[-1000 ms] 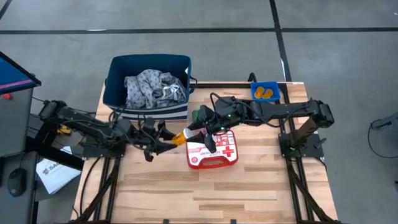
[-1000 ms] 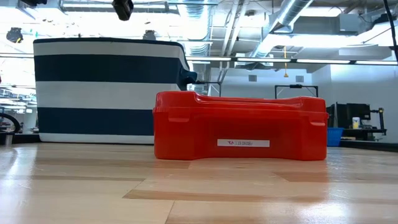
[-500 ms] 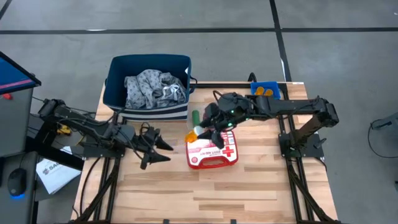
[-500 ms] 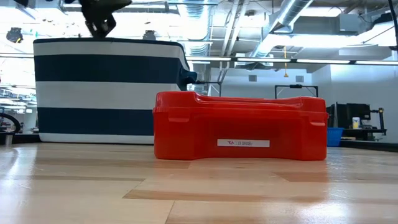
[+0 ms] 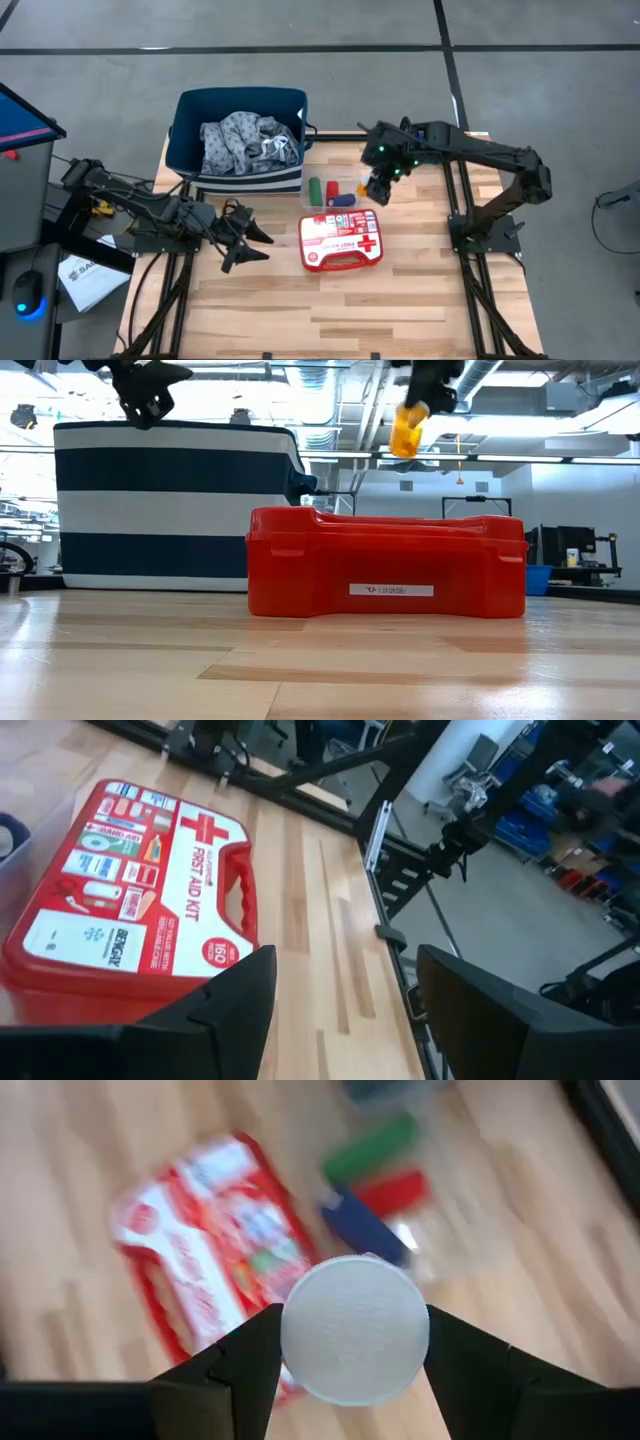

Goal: Pick & place medical supplies in basket/bin
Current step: Put the orange pill bottle into the blue bin

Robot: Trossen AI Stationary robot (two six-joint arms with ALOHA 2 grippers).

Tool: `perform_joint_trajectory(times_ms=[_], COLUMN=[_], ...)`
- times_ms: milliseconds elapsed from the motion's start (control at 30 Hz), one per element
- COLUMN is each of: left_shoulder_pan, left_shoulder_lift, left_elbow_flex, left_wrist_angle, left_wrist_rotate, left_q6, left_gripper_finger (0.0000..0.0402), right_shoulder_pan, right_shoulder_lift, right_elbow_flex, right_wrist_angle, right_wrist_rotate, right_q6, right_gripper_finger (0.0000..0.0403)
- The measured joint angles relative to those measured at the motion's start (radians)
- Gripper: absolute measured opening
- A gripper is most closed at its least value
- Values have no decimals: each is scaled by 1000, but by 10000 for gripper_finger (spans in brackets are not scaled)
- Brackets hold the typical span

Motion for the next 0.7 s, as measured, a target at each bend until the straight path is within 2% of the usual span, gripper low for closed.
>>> perform_joint_trajectory(times_ms=[333, 700], left_shoulder_pan=[0, 4], left_shoulder_lift=[-2, -2], left_elbow_flex=[0, 0], left_wrist_angle=[-14, -54], left_wrist_rotate=[-19, -62], left_q6=[23, 32], left_gripper_finger=[233, 233], right_shoulder_pan=[-255, -597], right_shoulder_lift=[-10, -9], right_elbow_flex=[-1, -93], right_wrist_angle=[-199, -207], right_wrist_rotate=[88, 159], right_q6=[-42, 32], right_gripper_finger=[213, 213])
